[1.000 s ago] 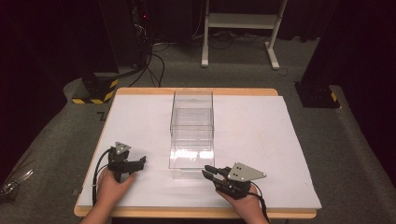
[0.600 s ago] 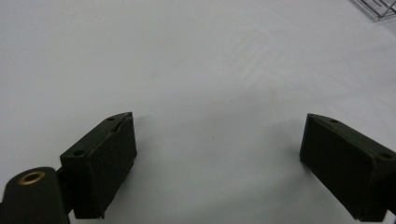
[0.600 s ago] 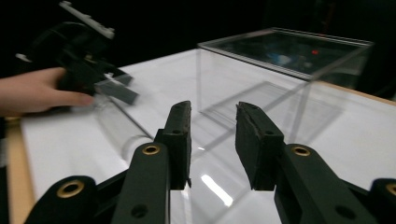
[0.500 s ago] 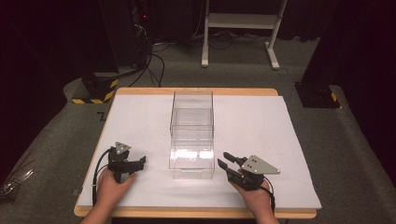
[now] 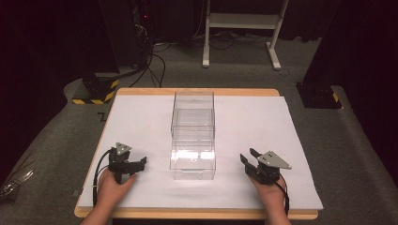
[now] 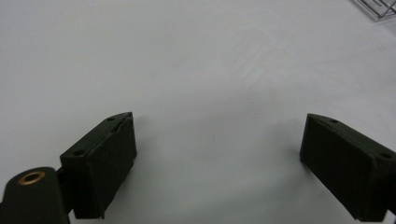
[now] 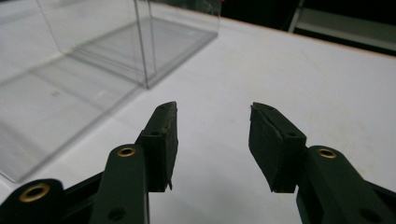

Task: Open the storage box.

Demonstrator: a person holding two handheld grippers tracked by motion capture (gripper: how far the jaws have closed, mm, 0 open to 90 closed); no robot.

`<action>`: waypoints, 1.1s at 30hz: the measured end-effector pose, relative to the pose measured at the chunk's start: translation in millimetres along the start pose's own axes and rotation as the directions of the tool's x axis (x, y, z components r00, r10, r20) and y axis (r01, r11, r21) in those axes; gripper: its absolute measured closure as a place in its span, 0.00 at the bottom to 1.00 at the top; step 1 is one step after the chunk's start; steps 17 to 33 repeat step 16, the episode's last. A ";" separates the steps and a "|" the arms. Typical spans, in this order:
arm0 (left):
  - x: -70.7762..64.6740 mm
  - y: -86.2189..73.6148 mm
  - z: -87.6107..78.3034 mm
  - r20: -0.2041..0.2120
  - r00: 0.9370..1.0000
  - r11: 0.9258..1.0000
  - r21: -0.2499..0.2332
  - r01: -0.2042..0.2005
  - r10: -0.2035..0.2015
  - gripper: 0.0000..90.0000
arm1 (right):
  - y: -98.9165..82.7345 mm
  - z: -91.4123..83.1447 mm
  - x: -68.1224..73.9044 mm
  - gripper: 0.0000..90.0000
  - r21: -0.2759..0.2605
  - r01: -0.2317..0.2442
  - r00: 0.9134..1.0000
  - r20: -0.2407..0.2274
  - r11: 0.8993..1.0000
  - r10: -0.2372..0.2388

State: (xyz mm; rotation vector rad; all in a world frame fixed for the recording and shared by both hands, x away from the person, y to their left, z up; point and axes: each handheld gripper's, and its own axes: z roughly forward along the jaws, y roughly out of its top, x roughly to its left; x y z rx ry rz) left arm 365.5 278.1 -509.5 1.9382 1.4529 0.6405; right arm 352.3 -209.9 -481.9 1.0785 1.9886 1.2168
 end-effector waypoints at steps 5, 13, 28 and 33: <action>0.1 0.0 0.0 0.000 1.000 1.000 0.000 0.000 0.000 0.12 | -8.3 7.1 -5.1 0.56 0.053 -0.003 1.000 0.023 0.999 0.002; 0.1 0.1 0.0 0.000 1.000 1.000 0.001 0.000 0.000 0.12 | -12.8 10.9 -7.1 0.54 0.080 -0.017 1.000 0.025 0.997 0.015; 0.0 0.1 0.0 0.000 1.000 1.000 0.000 0.000 0.000 0.12 | -12.8 11.0 -8.2 0.54 0.082 -0.024 0.999 0.023 0.996 0.022; 0.0 0.1 0.0 0.000 1.000 1.000 0.000 0.000 0.000 0.12 | -12.8 11.0 -8.2 0.54 0.082 -0.024 0.999 0.023 0.996 0.022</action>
